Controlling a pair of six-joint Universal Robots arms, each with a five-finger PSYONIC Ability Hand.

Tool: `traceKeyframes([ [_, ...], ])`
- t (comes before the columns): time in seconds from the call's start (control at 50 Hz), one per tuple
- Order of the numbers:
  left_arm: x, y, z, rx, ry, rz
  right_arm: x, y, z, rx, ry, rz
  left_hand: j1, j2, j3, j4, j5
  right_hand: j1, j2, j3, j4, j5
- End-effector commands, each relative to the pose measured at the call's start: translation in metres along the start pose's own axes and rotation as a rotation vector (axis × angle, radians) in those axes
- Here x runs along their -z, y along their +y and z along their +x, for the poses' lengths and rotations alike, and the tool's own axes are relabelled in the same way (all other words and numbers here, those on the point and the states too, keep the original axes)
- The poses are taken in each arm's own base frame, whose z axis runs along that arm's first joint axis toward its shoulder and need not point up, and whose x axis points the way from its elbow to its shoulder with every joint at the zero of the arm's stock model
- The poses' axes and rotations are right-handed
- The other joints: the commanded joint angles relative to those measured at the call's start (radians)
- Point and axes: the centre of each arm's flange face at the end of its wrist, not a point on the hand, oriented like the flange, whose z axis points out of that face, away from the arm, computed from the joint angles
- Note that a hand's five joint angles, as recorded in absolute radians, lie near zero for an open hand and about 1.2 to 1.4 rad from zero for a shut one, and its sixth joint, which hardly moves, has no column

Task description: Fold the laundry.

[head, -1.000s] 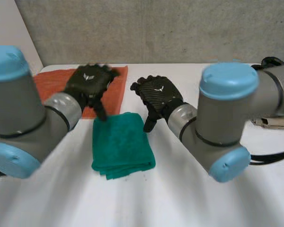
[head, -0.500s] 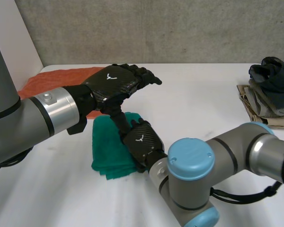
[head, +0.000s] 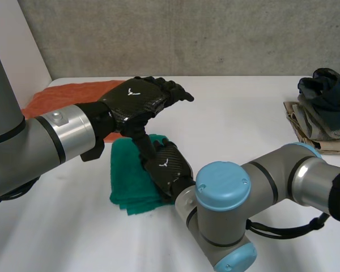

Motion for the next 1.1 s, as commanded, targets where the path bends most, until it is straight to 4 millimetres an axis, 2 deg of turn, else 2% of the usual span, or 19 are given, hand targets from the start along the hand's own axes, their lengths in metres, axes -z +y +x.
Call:
traceKeyframes([
  [0.02, 0.000, 0.000, 0.000, -0.001, 0.000, 0.001, 0.000, 0.008, -0.005, 0.001, -0.019, -0.015, 0.000, -0.007, -0.013, -0.005, -0.021, -0.023, -0.048, -0.040, -0.064, -0.060],
  [0.28, 0.000, 0.003, -0.001, 0.005, -0.004, -0.007, -0.026, 0.014, -0.009, 0.011, -0.019, 0.013, 0.000, -0.007, -0.013, -0.005, -0.021, -0.023, -0.048, -0.040, -0.064, -0.060],
  [0.4, 0.000, 0.003, -0.002, 0.007, -0.005, -0.008, -0.034, 0.009, -0.006, 0.008, -0.006, 0.041, 0.000, -0.007, -0.013, -0.005, -0.021, 0.137, 0.111, 0.120, 0.096, 0.099],
  [0.56, 0.000, 0.003, -0.003, 0.006, -0.007, -0.007, -0.045, 0.011, -0.009, 0.009, -0.024, 0.058, 0.000, -0.007, -0.013, -0.005, -0.021, 0.492, 0.466, 0.475, 0.451, 0.454],
  [0.64, 0.001, 0.002, -0.003, 0.004, -0.007, -0.005, -0.048, 0.010, -0.011, 0.009, -0.043, 0.070, 0.002, -0.004, -0.010, -0.002, -0.018, 0.833, 0.807, 0.815, 0.791, 0.795],
  [0.66, 0.001, 0.001, -0.003, 0.003, -0.009, -0.003, -0.049, 0.009, -0.011, 0.010, -0.048, 0.076, 0.002, -0.004, -0.010, -0.002, -0.018, 1.005, 0.979, 0.987, 0.963, 0.967],
  [0.7, 0.001, 0.001, -0.003, 0.003, -0.009, -0.003, -0.050, 0.008, -0.011, 0.007, -0.050, 0.077, 0.002, -0.004, -0.010, -0.002, -0.018, 1.198, 1.172, 1.181, 1.157, 1.160],
  [0.78, 0.003, -0.001, -0.005, 0.000, -0.016, 0.004, -0.051, 0.007, -0.006, 0.003, -0.036, 0.079, 0.003, -0.004, -0.010, -0.002, -0.018, 1.199, 1.173, 1.182, 1.158, 1.161],
  [0.84, 0.004, -0.002, -0.007, -0.001, -0.023, 0.006, -0.051, 0.008, 0.005, -0.005, -0.012, 0.068, 0.002, -0.004, -0.010, -0.002, -0.018, 1.199, 1.173, 1.182, 1.158, 1.161],
  [0.92, 0.006, -0.006, -0.007, -0.008, -0.028, 0.015, -0.049, 0.012, 0.052, -0.009, 0.073, 0.041, 0.002, -0.004, -0.010, -0.002, -0.018, 1.199, 1.173, 1.182, 1.158, 1.161],
  [0.96, 0.009, -0.010, -0.009, -0.016, -0.039, 0.026, -0.050, 0.014, 0.068, -0.008, 0.103, 0.036, 0.002, -0.004, -0.010, -0.002, -0.018, 1.199, 1.173, 1.182, 1.158, 1.161],
  [0.98, 0.010, -0.012, -0.011, -0.018, -0.045, 0.030, -0.050, 0.016, 0.086, -0.003, 0.137, 0.031, 0.002, -0.004, -0.010, -0.002, -0.018, 1.199, 1.173, 1.182, 1.158, 1.161],
  [1.02, 0.012, -0.014, -0.014, -0.021, -0.055, 0.036, -0.051, 0.019, 0.103, 0.003, 0.167, 0.027, 0.002, -0.004, -0.010, -0.002, -0.018, 1.199, 1.173, 1.182, 1.158, 1.161],
  [1.04, 0.012, -0.014, -0.015, -0.021, -0.059, 0.036, -0.052, 0.016, 0.118, 0.015, 0.192, 0.046, 0.002, -0.004, -0.010, -0.002, -0.018, 1.199, 1.173, 1.182, 1.158, 1.161],
  [1.1, 0.015, -0.017, -0.018, -0.027, -0.072, 0.045, -0.052, 0.006, 0.138, 0.036, 0.213, 0.085, 0.002, -0.004, -0.010, -0.002, -0.018, 1.199, 1.173, 1.182, 1.158, 1.161],
])
